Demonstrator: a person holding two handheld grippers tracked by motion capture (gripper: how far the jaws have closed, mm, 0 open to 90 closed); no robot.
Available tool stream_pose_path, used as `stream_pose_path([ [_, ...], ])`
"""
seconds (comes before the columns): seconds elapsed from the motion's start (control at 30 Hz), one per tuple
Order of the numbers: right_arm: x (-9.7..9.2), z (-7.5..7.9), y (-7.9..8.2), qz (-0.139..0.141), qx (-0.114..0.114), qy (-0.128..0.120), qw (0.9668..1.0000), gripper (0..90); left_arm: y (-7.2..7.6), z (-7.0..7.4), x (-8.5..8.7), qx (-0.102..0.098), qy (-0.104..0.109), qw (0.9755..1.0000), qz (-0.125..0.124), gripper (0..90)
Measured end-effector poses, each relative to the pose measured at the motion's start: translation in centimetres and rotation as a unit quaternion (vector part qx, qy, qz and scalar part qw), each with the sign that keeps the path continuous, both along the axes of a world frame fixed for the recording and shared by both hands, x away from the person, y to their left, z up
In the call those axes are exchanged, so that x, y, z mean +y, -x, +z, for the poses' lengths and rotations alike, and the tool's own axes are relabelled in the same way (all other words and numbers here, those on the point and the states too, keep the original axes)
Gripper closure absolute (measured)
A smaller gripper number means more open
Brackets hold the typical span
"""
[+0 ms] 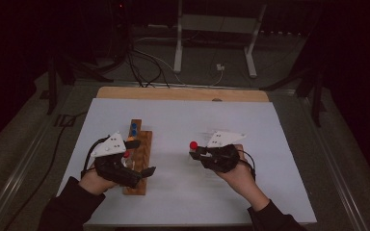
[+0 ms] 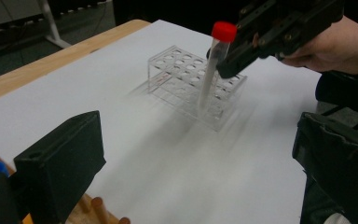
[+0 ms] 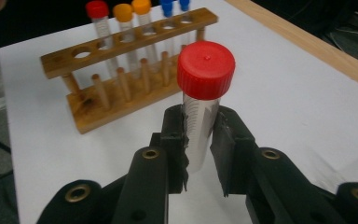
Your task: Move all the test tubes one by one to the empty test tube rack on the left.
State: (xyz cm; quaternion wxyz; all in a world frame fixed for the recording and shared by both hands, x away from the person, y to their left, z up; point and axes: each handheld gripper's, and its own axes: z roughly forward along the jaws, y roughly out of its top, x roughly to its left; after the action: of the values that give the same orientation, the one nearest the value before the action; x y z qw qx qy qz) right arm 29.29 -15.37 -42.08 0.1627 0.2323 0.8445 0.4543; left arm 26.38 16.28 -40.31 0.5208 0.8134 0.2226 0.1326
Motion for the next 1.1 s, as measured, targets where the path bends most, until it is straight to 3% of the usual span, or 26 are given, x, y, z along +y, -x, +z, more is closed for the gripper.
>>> stream_pose_path([
  [0.53, 2.5, -1.2, 1.8, 0.042, 0.006, 0.013, 0.9990, 75.3, -0.3, -0.2, -3.0, 0.007, -0.005, 0.9995, -0.030, 8.0],
  [0.73, 3.0, -1.6, 2.2, 0.051, 0.007, 0.014, 0.9986, 75.3, -0.4, -0.2, -4.3, 0.004, -0.008, 0.9992, -0.039, 17.8],
  [1.1, 3.4, -1.5, 2.6, 0.059, 0.007, 0.012, 0.9982, 75.3, -0.5, -0.5, -6.1, -0.006, -0.031, 0.9983, -0.050, 42.7],
])
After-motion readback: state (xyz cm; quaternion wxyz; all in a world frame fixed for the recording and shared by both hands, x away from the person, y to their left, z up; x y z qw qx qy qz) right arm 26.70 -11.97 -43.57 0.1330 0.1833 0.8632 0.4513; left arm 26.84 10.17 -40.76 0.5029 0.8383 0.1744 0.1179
